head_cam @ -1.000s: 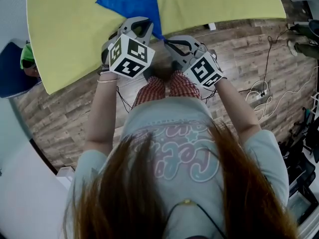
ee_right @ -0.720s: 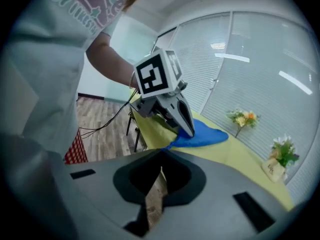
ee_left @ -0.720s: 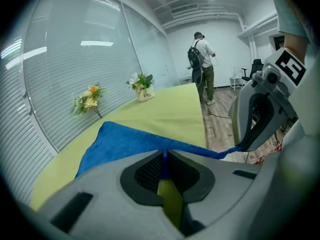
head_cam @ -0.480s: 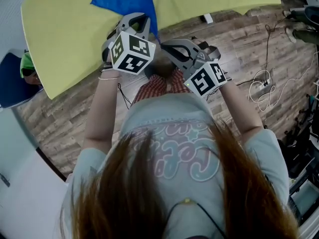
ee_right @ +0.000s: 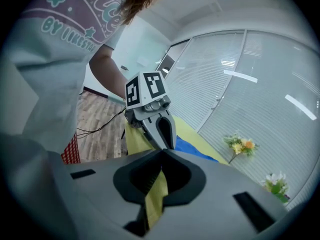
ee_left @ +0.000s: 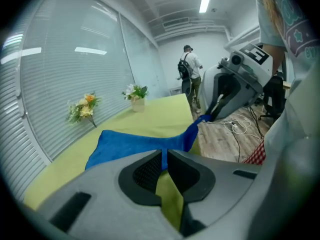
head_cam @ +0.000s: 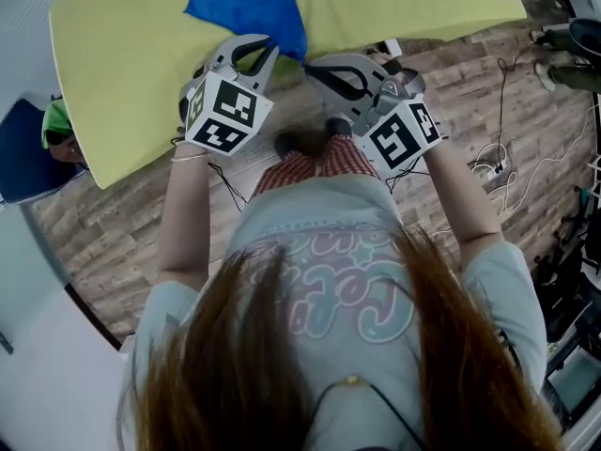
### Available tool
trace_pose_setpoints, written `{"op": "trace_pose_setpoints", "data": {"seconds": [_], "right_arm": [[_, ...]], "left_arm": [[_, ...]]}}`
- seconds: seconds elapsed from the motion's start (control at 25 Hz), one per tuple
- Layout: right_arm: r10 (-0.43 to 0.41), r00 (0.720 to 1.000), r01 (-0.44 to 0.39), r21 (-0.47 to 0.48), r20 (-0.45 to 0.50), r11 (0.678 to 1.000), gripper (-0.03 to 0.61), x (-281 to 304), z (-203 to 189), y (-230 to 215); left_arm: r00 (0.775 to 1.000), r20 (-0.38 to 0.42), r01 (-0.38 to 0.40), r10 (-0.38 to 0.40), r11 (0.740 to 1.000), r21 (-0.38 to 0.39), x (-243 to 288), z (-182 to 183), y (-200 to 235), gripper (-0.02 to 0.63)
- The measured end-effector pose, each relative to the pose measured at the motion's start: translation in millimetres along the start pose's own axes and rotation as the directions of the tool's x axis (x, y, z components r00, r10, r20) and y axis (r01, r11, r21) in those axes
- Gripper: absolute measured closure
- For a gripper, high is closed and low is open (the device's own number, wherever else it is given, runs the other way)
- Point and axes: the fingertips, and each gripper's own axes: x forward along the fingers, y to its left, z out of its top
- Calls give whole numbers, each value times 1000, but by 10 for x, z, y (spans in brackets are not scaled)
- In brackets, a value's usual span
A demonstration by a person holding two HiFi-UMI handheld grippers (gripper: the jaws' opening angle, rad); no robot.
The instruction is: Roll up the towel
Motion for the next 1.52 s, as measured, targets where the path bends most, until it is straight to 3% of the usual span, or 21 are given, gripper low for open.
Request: {"op": "trace_pose_setpoints", "data": {"seconds": [0.16, 0.28, 0.56, 0.72, 1.0, 1.2, 1.52], "right_arm": [[-9, 1000, 9, -38, 7, 999, 566, 109, 47, -227], [-7, 1000, 8, -59, 17, 998, 566, 234, 63, -393], [8, 999, -5, -77, 45, 997, 566, 519, -22, -820], [29, 998, -26, -59, 52, 998, 566, 748, -112, -993], [57, 998, -56, -47, 15, 997, 566, 1028, -313, -1212], [75, 997, -76, -37, -16, 996, 567, 1145, -452, -1260], [112, 990, -112, 13, -89, 994, 563, 1332, -683, -1221]], "left_arm": [[997, -10, 73, -73, 997, 41, 28, -9, -10, 586], [996, -17, 85, -84, 996, 21, 46, -29, 50, 584], [995, -96, -17, 16, 1000, -9, 81, -191, 284, 586], [999, -43, -19, 16, 998, -67, 22, -104, 388, 586], [993, 91, 85, -79, 995, -57, -8, 376, 395, 586], [989, 3, 150, -149, 989, -9, 255, 359, 235, 586], [981, -127, 145, -148, 989, -33, 441, 88, 233, 586]]}}
